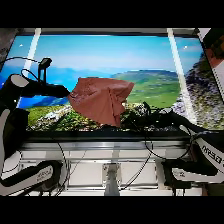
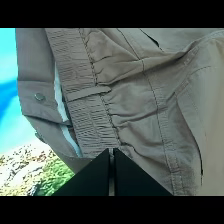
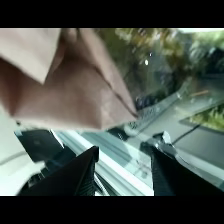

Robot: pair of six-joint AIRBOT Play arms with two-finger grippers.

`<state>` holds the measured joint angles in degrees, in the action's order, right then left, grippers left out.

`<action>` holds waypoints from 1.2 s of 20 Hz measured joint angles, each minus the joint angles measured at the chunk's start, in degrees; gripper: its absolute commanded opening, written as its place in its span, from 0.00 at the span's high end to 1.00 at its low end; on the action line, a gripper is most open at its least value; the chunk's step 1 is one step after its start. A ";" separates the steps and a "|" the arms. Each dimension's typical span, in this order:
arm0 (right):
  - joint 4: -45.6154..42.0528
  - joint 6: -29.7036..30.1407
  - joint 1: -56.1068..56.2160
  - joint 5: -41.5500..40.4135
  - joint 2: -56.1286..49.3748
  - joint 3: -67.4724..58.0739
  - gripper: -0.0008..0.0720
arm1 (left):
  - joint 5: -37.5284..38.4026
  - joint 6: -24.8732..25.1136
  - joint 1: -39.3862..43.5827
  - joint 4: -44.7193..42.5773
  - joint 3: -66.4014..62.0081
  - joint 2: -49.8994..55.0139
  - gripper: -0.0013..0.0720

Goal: Fold the clothes and pants, and hang the long-sleeved shirts on hangers.

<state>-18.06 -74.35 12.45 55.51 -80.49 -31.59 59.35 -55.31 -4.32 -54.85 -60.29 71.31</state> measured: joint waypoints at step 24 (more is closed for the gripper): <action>6.93 -8.81 10.27 -13.18 -2.45 -1.53 0.95 | 0.00 0.00 0.00 0.02 0.00 0.00 0.97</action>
<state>-11.14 -83.15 22.72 42.33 -82.94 -33.12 59.35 -55.31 -4.32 -54.83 -60.29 71.31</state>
